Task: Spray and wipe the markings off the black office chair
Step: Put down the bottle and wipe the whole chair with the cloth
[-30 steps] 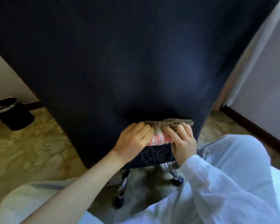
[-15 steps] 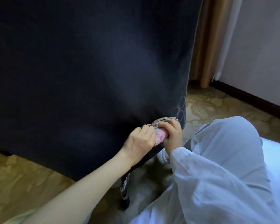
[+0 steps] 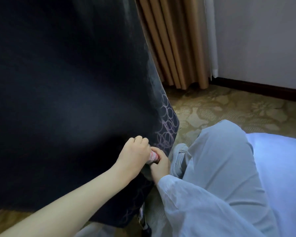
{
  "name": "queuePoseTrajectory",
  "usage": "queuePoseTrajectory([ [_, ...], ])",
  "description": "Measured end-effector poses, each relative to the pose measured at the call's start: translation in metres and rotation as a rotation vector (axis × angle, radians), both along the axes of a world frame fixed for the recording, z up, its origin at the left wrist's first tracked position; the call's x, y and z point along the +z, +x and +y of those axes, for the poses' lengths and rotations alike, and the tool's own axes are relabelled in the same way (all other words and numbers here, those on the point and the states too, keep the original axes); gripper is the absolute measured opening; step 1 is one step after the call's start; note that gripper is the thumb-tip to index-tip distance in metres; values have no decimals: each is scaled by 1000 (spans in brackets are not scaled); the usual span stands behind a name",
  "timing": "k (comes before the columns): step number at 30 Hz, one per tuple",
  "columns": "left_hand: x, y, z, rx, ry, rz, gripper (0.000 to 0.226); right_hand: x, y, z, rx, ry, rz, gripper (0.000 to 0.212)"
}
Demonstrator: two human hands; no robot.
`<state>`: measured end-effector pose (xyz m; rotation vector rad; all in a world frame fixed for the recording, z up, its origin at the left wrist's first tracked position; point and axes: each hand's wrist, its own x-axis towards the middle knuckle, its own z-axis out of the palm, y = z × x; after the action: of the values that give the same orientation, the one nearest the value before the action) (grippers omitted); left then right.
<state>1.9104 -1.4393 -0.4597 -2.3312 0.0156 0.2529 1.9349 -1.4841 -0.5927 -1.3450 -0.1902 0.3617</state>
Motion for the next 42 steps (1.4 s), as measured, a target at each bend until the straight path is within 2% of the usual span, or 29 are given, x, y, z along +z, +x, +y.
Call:
queuePoseTrajectory([
  [3,13,10,-13,117,-15,177,25,2,-8,-1,-7,26,57,56],
  [6,18,29,-19,175,22,220,31,6,-3,-3,-4,15,119,55],
  [13,12,104,-17,115,40,238,35,0,50,10,-131,57,230,56],
  [16,10,152,-17,62,36,222,34,-3,91,20,-200,62,204,46],
  [19,21,208,-16,13,51,170,41,6,148,23,-259,38,103,48],
  [22,35,250,-8,-17,51,102,45,17,212,22,-212,-20,18,54],
  [25,37,270,-3,40,23,70,45,14,244,28,-121,-29,-1,57],
  [33,42,250,-1,159,70,191,49,18,219,36,-37,22,50,55],
  [38,66,195,-13,175,128,161,47,45,164,25,5,55,32,50],
  [42,103,166,-28,291,129,130,38,79,128,15,27,111,-61,51],
])
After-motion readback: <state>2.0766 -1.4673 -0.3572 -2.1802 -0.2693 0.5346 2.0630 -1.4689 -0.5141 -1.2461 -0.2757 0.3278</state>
